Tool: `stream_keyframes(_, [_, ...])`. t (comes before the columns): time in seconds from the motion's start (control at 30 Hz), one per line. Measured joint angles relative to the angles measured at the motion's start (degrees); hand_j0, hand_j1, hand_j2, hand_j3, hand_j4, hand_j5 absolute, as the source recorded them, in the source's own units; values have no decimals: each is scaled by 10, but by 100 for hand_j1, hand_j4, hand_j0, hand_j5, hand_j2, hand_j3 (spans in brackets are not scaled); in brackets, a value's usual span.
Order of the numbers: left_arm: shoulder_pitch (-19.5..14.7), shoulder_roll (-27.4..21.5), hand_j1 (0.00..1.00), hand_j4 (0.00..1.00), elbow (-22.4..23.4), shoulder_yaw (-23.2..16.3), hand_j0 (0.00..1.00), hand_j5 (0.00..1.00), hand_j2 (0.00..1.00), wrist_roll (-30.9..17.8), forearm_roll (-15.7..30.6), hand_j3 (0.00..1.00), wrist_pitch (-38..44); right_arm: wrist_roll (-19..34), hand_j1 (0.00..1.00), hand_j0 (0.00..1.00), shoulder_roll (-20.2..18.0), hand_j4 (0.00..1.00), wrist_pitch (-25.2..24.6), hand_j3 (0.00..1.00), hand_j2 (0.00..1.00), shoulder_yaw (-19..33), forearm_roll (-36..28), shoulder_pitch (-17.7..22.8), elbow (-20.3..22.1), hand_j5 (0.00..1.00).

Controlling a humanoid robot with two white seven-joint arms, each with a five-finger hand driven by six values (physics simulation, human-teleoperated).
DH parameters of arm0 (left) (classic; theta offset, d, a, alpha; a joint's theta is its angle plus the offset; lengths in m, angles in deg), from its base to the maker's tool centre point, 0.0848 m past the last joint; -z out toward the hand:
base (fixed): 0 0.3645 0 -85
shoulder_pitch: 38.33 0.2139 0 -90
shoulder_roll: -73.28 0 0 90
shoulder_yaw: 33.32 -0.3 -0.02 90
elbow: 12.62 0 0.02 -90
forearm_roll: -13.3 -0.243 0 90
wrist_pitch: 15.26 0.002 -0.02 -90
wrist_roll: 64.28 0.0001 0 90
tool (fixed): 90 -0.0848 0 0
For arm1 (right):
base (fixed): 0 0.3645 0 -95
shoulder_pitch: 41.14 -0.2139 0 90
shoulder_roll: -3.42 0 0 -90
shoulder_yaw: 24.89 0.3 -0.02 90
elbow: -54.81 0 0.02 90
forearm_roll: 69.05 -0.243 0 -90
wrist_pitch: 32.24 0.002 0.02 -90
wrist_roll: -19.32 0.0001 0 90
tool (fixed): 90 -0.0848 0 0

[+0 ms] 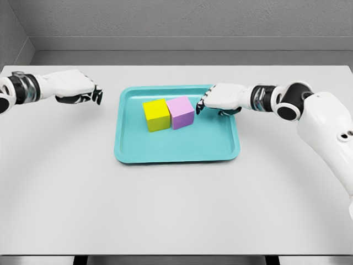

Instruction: Push two cubes

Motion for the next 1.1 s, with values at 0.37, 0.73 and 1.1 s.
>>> stream_keyframes(0.37, [0, -1, 48, 48, 2, 5, 48, 48, 48, 0, 0, 48, 0, 1, 70, 70, -2, 70, -1, 70, 70, -1, 0, 6, 20, 70])
stream_keyframes(0.73, [-1, -2, 65, 65, 2, 7, 65, 65, 65, 1, 1, 65, 0, -1, 70, 70, -3, 70, -1, 70, 70, -9, 2, 5, 31, 70])
stream_keyframes(1.1, [4, -33, 100, 100, 4, 20, 100, 100, 100, 5, 39, 100, 0, 0, 100, 100, -195, 100, 1, 100, 100, 211, -89, 166, 227, 100])
